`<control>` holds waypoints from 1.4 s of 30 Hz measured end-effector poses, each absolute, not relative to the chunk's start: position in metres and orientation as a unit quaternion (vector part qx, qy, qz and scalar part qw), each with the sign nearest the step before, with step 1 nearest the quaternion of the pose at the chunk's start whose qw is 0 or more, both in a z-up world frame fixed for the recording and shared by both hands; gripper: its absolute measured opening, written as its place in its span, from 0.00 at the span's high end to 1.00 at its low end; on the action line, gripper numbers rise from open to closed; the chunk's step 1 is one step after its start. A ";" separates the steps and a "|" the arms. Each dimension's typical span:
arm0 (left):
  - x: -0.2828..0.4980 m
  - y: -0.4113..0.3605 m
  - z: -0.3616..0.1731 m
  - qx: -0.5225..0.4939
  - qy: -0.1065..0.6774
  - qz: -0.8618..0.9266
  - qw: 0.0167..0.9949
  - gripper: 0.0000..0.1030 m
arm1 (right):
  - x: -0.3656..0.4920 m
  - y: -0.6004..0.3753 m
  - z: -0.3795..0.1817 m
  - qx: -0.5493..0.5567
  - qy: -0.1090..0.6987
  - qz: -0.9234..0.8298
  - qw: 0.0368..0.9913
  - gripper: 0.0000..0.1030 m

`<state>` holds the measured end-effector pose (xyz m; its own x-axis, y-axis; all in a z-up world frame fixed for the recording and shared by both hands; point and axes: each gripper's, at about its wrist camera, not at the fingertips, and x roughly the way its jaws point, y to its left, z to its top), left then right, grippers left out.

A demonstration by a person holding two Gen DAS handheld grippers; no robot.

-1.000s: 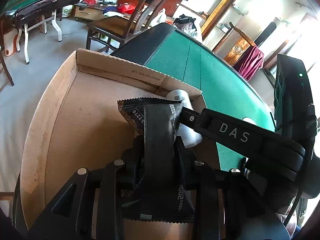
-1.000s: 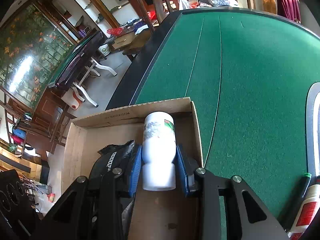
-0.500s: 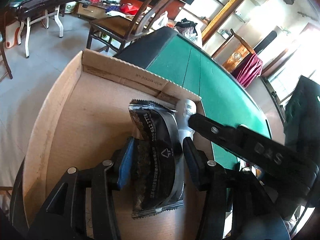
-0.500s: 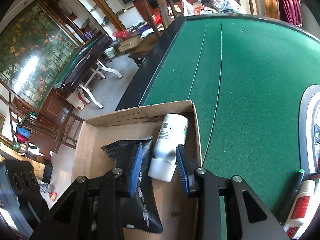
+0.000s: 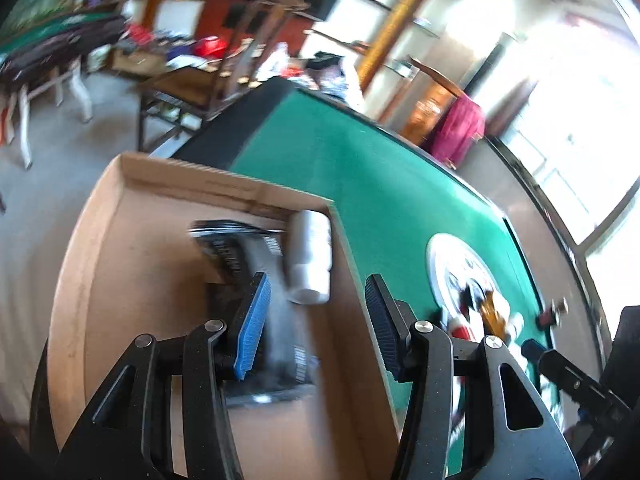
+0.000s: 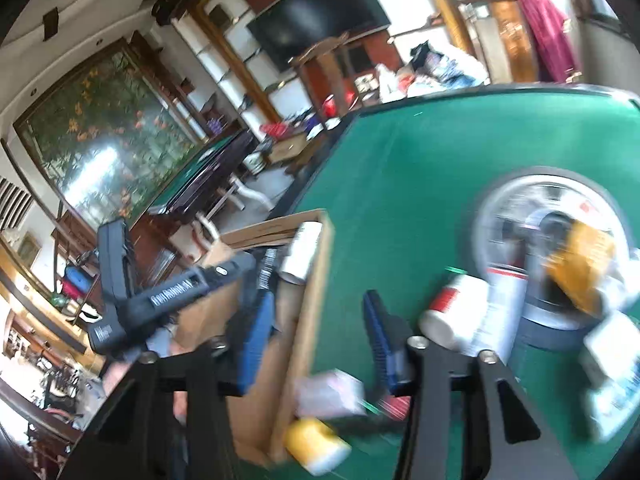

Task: Organize objects
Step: 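Lower and release the pouch from the left tool while the right tool releases the bottle, then move both tools back over the pile on the table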

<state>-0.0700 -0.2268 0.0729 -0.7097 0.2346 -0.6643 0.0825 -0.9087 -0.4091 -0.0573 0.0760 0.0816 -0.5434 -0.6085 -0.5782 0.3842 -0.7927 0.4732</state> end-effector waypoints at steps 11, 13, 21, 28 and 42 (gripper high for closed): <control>-0.051 -0.124 0.079 -0.404 -0.046 0.879 0.249 0.52 | -0.035 0.254 0.062 0.337 -0.209 -0.909 0.124 0.37; -0.046 -0.110 0.074 -0.406 -0.015 0.877 0.255 0.52 | -0.039 0.262 0.056 0.356 -0.199 -0.908 0.090 0.35; -0.058 -0.102 0.055 -0.439 -0.014 0.868 0.230 0.52 | -0.051 0.237 0.045 0.392 -0.131 -0.905 0.097 0.34; -0.058 -0.109 0.055 -0.437 -0.034 0.869 0.231 0.52 | -0.062 0.201 0.027 0.409 0.026 -0.907 0.095 0.27; -0.060 -0.107 0.050 -0.449 -0.026 0.862 0.234 0.52 | -0.065 0.196 0.013 0.409 0.084 -0.899 0.131 0.50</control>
